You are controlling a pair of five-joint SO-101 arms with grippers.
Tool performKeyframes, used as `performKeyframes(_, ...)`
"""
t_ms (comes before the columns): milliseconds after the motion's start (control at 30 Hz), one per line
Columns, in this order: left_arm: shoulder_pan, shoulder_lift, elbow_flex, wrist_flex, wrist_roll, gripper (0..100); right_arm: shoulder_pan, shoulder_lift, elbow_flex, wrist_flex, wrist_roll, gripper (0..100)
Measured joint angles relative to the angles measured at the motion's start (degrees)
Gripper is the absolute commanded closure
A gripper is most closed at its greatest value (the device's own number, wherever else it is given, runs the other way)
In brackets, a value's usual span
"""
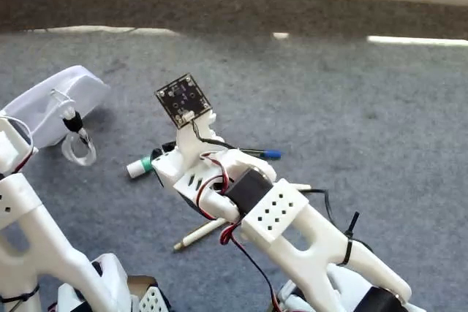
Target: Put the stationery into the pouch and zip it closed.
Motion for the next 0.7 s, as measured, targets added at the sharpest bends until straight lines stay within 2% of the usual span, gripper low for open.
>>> performKeyframes(133, 0.0, 0.0, 0.09, -0.09, 0.0, 99, 0.0, 0.62, 0.09, -1.41, -5.36, 89.8)
performKeyframes(300, 0.0, 0.0, 0.09, -0.09, 1.05, 99, 0.0, 9.85, -0.62, -1.93, -14.51, 88.0)
performKeyframes(600, -0.09, 0.0, 0.09, -0.44, 1.49, 99, 0.53, 30.07, -18.64, 4.22, -33.14, 87.8)
performKeyframes(700, -0.09, 0.0, 0.09, -0.44, 1.49, 99, 1.67, 35.16, -23.38, 5.45, -36.75, 87.8)
